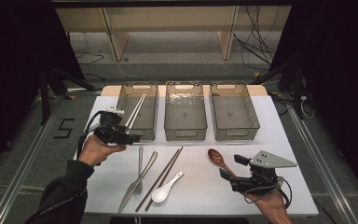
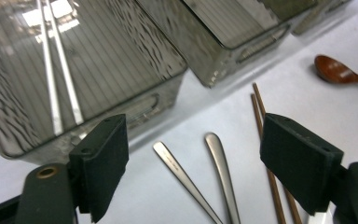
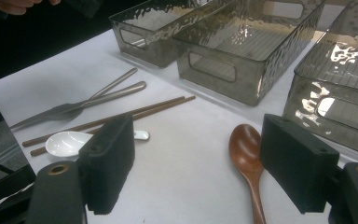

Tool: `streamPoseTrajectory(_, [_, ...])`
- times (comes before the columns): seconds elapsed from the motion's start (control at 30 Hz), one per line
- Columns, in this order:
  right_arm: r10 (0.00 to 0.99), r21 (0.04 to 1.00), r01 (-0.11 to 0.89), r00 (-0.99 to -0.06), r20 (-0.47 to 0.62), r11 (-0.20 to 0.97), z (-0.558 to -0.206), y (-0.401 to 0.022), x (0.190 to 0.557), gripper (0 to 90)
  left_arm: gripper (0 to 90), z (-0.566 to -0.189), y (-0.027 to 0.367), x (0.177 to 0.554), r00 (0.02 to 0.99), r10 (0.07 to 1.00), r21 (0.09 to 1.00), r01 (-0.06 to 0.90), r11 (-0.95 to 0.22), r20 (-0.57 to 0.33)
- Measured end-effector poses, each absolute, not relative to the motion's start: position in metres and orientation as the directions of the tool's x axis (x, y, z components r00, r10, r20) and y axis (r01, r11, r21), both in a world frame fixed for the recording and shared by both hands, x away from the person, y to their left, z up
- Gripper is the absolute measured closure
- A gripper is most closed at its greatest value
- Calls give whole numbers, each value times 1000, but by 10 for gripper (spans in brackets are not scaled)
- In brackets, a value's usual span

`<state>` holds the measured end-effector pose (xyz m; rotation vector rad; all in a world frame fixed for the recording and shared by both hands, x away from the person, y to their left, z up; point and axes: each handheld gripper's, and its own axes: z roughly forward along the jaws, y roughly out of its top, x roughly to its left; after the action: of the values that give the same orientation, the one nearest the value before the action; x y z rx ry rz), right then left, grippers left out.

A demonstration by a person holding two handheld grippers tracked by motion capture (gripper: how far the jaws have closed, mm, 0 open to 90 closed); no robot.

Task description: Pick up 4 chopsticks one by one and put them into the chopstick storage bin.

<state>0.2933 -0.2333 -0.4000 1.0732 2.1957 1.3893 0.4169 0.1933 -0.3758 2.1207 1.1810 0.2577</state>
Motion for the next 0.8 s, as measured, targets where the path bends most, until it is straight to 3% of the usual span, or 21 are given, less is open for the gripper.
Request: streamPoseTrajectory(0.8, [742, 876, 416, -662, 107, 245, -400, -233, 293, 276, 191, -406, 155, 382, 636, 764, 522, 692, -499, -113])
